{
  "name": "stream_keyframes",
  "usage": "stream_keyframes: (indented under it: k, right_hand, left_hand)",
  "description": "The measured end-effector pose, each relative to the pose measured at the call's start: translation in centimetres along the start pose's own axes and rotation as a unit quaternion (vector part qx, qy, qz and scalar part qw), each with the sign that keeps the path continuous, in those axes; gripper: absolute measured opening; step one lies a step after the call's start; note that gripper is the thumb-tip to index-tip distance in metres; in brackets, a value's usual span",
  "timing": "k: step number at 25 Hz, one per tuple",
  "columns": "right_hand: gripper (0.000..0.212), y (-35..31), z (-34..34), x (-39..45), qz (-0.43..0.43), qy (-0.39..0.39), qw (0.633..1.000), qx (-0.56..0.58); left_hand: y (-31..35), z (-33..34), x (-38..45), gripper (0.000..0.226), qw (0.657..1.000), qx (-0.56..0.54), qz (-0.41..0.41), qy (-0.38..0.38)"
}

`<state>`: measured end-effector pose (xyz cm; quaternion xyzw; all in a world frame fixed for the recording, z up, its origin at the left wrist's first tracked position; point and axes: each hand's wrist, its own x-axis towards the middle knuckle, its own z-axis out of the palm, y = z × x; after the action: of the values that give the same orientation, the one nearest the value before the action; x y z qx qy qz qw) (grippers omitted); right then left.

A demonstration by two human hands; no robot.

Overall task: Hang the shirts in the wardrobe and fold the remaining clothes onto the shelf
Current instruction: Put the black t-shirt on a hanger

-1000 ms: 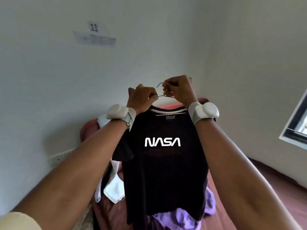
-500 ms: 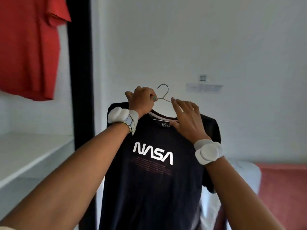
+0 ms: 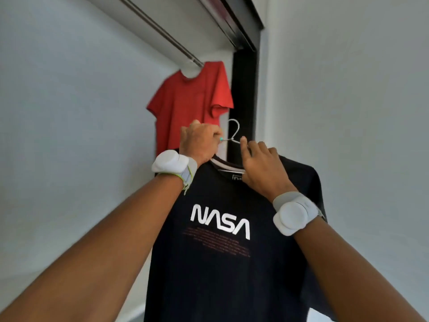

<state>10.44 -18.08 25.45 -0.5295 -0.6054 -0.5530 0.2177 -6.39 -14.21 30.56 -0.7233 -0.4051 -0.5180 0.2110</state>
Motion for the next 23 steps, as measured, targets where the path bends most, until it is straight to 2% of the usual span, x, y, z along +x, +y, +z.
stream_keyframes:
  k: [3, 7, 9, 12, 16, 20, 23]
  right_hand:
    - [0.075, -3.0, 2.1, 6.5, -0.006, -0.009, 0.999, 0.051]
    - [0.075, -5.6, 4.0, 14.4, -0.019, 0.004, 0.995, 0.100]
    - [0.076, -6.4, 5.1, 18.8, -0.008, 0.018, 0.993, 0.112]
    - [0.072, -6.8, 6.7, 24.9, 0.008, 0.012, 0.991, 0.132]
    - [0.055, -6.7, 9.8, 32.8, 0.027, 0.011, 0.992, 0.121]
    - [0.056, -4.9, 11.3, 41.1, 0.037, 0.019, 0.994, 0.105]
    - [0.052, -3.3, 11.8, 48.2, 0.053, 0.050, 0.994, 0.083]
  left_hand:
    - [-5.1, -2.4, 2.7, 0.040, 0.984, 0.170, 0.048, -0.037]
    - [-10.6, -4.5, 5.2, 0.058, 0.960, 0.265, 0.039, -0.086]
    - [-13.6, -5.1, 7.0, 0.061, 0.951, 0.297, 0.027, -0.086]
    - [-18.0, -5.4, 10.5, 0.061, 0.947, 0.311, 0.011, -0.082]
    - [-24.1, -4.2, 16.7, 0.068, 0.947, 0.315, -0.021, -0.059]
    - [-28.4, -2.7, 24.1, 0.068, 0.950, 0.305, -0.010, -0.060]
    - [-31.4, -2.0, 30.5, 0.066, 0.964, 0.265, 0.012, -0.026]
